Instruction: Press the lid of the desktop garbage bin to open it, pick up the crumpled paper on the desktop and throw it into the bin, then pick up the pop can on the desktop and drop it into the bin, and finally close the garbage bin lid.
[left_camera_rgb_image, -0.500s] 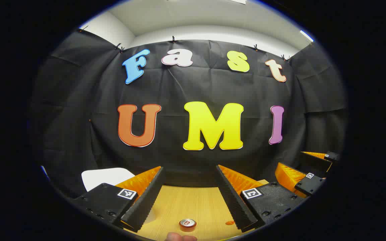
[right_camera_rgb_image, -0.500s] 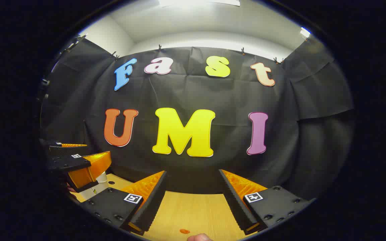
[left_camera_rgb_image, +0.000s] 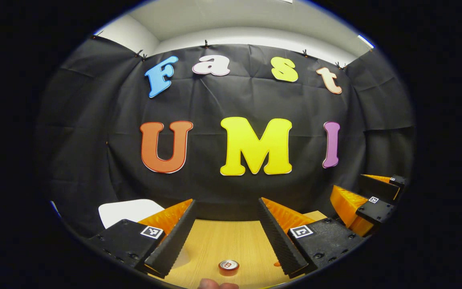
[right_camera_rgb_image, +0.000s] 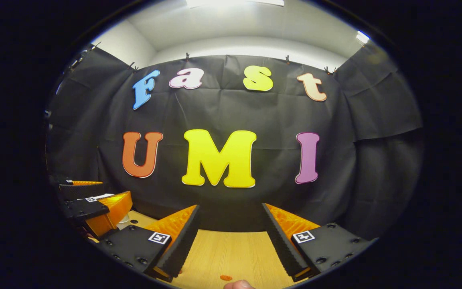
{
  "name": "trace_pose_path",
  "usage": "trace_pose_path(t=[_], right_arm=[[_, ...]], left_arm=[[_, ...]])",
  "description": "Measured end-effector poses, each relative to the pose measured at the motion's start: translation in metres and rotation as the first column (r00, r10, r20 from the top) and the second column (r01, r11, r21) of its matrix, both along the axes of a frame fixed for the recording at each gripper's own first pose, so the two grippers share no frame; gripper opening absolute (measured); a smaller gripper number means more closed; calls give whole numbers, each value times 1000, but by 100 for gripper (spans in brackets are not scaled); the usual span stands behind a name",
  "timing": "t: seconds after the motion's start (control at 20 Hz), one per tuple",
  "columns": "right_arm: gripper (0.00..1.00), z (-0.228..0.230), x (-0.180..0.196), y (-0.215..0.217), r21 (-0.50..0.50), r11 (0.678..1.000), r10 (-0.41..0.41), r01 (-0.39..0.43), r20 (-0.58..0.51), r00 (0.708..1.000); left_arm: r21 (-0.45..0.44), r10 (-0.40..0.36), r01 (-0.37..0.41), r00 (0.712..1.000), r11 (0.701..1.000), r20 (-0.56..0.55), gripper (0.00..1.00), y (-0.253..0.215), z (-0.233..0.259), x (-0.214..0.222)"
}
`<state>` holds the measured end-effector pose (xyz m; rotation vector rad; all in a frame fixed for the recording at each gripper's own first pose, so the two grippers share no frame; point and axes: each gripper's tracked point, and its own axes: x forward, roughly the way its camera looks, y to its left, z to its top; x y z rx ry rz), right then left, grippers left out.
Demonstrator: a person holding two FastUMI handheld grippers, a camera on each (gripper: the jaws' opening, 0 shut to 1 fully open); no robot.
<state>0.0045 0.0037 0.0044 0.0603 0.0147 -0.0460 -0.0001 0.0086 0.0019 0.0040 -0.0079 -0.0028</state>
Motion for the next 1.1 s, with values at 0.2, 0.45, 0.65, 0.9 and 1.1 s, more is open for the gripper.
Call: trace_pose_path(t=[0.2, 0.45, 0.65, 0.9, 1.1], right_arm=[[94, 4, 3, 2, -1, 1000, -7, 7, 12, 1000], [94, 2, 5, 1, 15, 1000, -11, 10, 11, 1000], [94, 0, 7, -5, 21, 1000, -15, 15, 7, 1000], [94, -3, 9, -14, 28, 999, -22, 22, 2, 1000], [94, -2, 11, -17, 30, 999, -18, 18, 0, 1000]], left_arm=[[23, 2, -2, 1000, 1000, 21, 98, 2, 7, 4], [36, 11, -11, 1000, 999, 26, 98, 5, 11, 3], [48, 21, -23, 999, 999, 28, 98, 6, 12, 5], [51, 63, -64, 998, 997, 25, 98, 17, 14, 6], [65, 117, -118, 993, 991, 22, 98, 33, 16, 12]])
